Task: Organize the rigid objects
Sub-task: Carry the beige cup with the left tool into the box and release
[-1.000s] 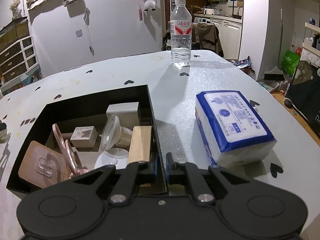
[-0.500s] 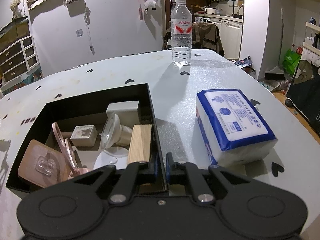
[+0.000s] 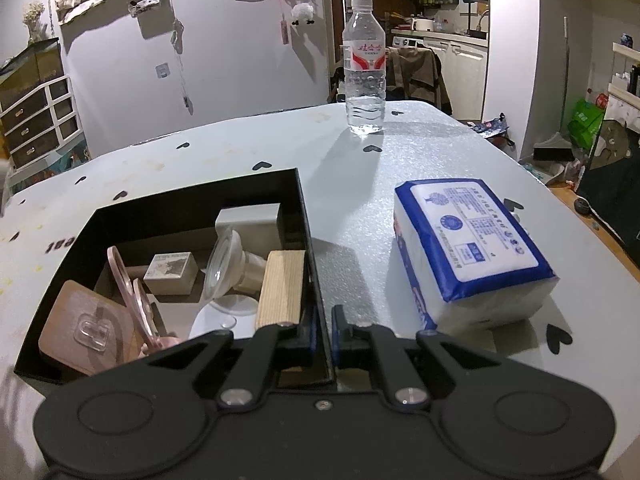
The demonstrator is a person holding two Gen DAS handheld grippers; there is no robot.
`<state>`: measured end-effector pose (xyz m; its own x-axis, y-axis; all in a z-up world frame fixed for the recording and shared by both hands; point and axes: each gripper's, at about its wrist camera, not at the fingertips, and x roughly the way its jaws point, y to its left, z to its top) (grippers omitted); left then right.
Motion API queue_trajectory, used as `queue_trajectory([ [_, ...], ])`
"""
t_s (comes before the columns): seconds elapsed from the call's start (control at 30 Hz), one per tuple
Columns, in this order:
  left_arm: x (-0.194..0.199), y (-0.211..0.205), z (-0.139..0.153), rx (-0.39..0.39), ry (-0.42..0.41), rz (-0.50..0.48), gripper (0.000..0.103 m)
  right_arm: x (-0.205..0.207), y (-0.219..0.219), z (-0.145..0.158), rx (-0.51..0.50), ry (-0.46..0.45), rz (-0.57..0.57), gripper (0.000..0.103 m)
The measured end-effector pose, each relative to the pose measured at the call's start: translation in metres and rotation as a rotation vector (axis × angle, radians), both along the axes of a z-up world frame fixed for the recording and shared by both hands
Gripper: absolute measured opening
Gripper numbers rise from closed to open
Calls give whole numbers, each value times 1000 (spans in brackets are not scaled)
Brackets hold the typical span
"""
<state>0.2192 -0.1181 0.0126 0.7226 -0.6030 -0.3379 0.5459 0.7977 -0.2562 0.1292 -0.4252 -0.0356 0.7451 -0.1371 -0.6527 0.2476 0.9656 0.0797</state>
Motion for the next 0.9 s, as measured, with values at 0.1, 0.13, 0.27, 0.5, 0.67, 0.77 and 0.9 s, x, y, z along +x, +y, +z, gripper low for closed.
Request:
queue_trajectory([
  [0.1, -1, -29, 1, 26, 9, -113, 64, -1, -2, 0, 13, -3, 8, 6],
  [0.13, -1, -40, 0, 38, 15, -151, 64, -1, -3, 0, 18, -3, 11, 6],
  [0.27, -5, -78, -5, 85, 36, -290, 64, 0, -4, 0, 21, -7, 21, 5],
  [0.5, -5, -135, -18, 247, 49, -518, 64, -1, -7, -1, 37, -19, 35, 5],
  [0.67, 1, -154, -29, 357, 99, -589, 64, -1, -9, -2, 48, -25, 44, 5],
  [0.77, 3, -160, -34, 379, 137, -579, 64, 0, -9, -3, 52, -28, 45, 5],
  [0.9, 7, -166, -35, 347, 220, -557, 64, 0, -10, -4, 57, -31, 44, 5],
])
